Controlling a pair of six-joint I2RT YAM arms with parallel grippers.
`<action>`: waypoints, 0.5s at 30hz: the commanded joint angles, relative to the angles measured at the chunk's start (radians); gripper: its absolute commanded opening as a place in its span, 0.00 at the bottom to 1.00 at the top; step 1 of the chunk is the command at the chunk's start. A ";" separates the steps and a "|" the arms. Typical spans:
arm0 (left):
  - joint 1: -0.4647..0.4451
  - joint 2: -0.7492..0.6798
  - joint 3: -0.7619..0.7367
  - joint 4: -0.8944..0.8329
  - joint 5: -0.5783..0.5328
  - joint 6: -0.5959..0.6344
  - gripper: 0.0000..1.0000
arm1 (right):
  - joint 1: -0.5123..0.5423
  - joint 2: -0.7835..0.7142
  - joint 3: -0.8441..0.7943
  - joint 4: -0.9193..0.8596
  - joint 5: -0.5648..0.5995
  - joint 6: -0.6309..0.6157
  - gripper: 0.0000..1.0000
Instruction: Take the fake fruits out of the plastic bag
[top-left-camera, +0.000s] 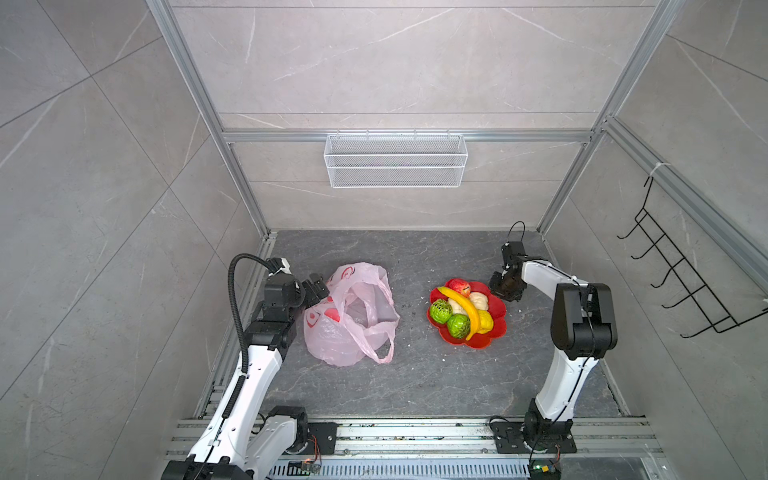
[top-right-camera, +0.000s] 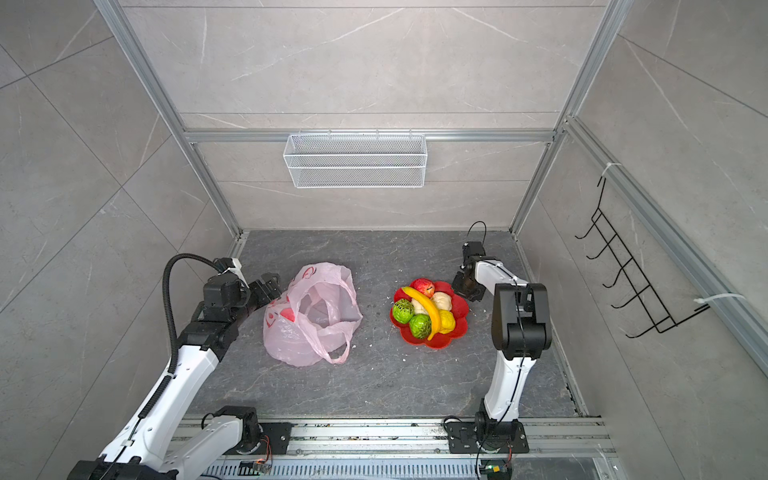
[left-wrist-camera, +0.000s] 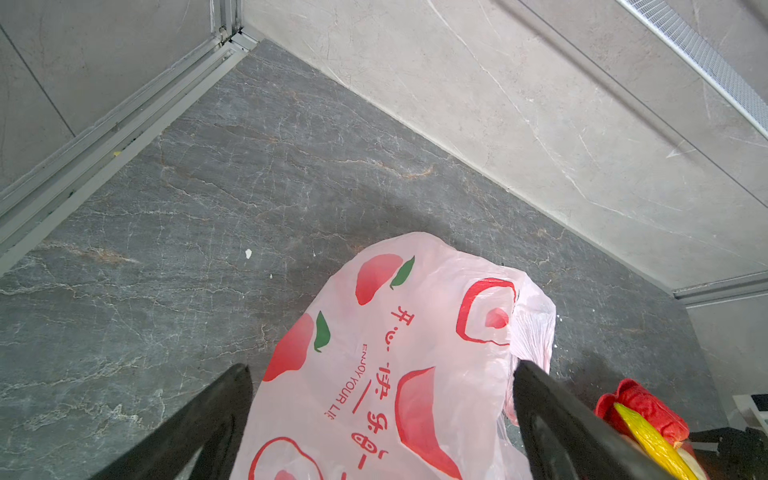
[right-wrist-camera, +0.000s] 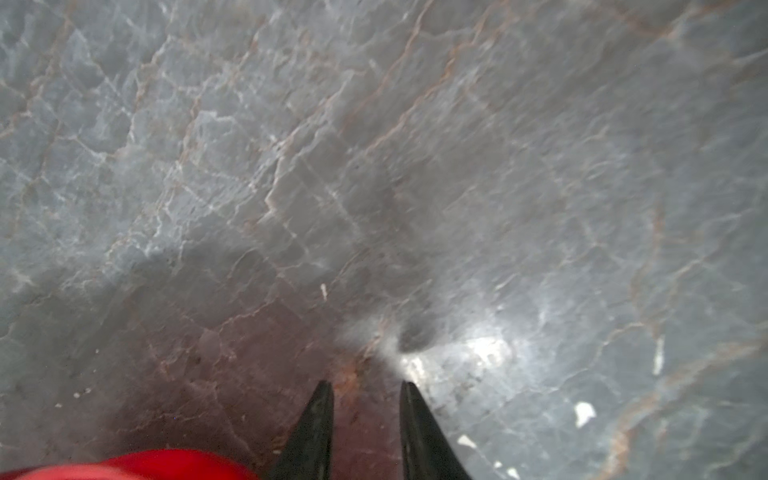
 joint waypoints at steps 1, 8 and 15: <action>0.005 -0.033 -0.007 0.006 -0.021 -0.008 0.99 | 0.045 -0.014 -0.022 -0.017 -0.011 0.048 0.31; 0.006 -0.048 -0.045 0.024 -0.058 -0.027 1.00 | 0.148 -0.031 -0.039 -0.024 0.008 0.148 0.31; 0.009 -0.016 -0.090 0.084 -0.046 -0.048 1.00 | 0.267 -0.034 -0.039 -0.026 0.044 0.246 0.31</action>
